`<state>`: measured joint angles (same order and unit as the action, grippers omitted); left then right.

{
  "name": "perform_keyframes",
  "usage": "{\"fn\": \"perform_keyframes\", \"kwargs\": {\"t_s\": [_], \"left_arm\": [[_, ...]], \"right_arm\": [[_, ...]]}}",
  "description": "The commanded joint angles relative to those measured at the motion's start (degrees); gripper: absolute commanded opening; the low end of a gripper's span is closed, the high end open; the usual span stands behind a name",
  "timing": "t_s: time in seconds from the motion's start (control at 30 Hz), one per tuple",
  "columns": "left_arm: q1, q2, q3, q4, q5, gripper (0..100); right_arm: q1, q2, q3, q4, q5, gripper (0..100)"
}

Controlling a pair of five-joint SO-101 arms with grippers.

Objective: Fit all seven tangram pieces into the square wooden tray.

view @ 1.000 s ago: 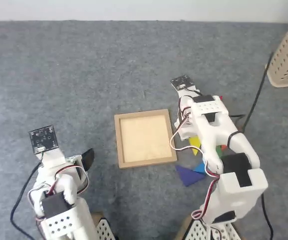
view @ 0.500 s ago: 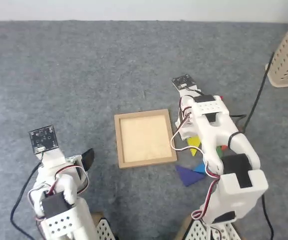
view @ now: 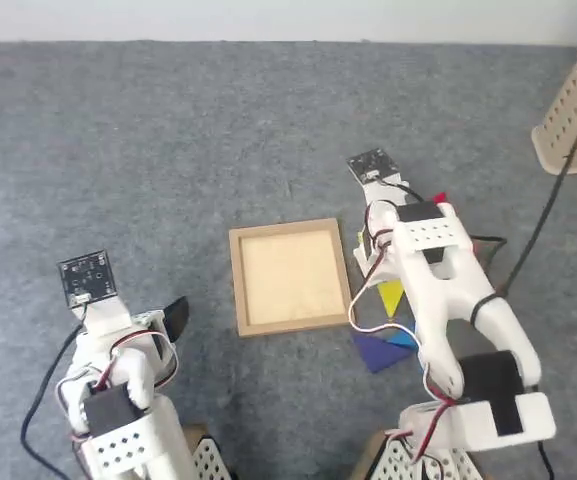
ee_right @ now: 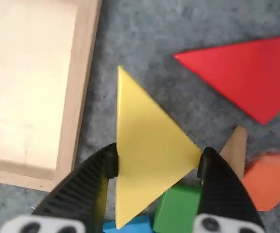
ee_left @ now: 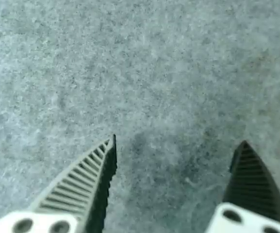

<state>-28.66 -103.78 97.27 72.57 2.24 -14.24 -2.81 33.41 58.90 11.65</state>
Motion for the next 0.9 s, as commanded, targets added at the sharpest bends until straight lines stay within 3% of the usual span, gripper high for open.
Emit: {"fn": "perform_keyframes", "kwargs": {"t_s": [0.0,0.27,0.53,0.67,0.87], "left_arm": [[0.09,-0.70,-0.75,-0.09,-0.09,35],[0.09,-0.70,-0.75,-0.09,-0.09,35],[0.09,-0.70,-0.75,-0.09,-0.09,35],[0.09,-0.70,-0.75,-0.09,-0.09,35],[0.09,-0.70,-0.75,-0.09,-0.09,35]], "right_arm": [[-4.18,-3.65,-4.22,2.15,-2.29,16.9],[-16.57,-0.66,-17.93,10.07,-6.59,16.9],[0.04,-1.19,-14.33,11.91,-2.90,18.8],[3.30,-0.57,-8.62,6.11,-2.64,24.6],[4.09,-0.48,-2.37,0.75,-2.73,25.6]]}}
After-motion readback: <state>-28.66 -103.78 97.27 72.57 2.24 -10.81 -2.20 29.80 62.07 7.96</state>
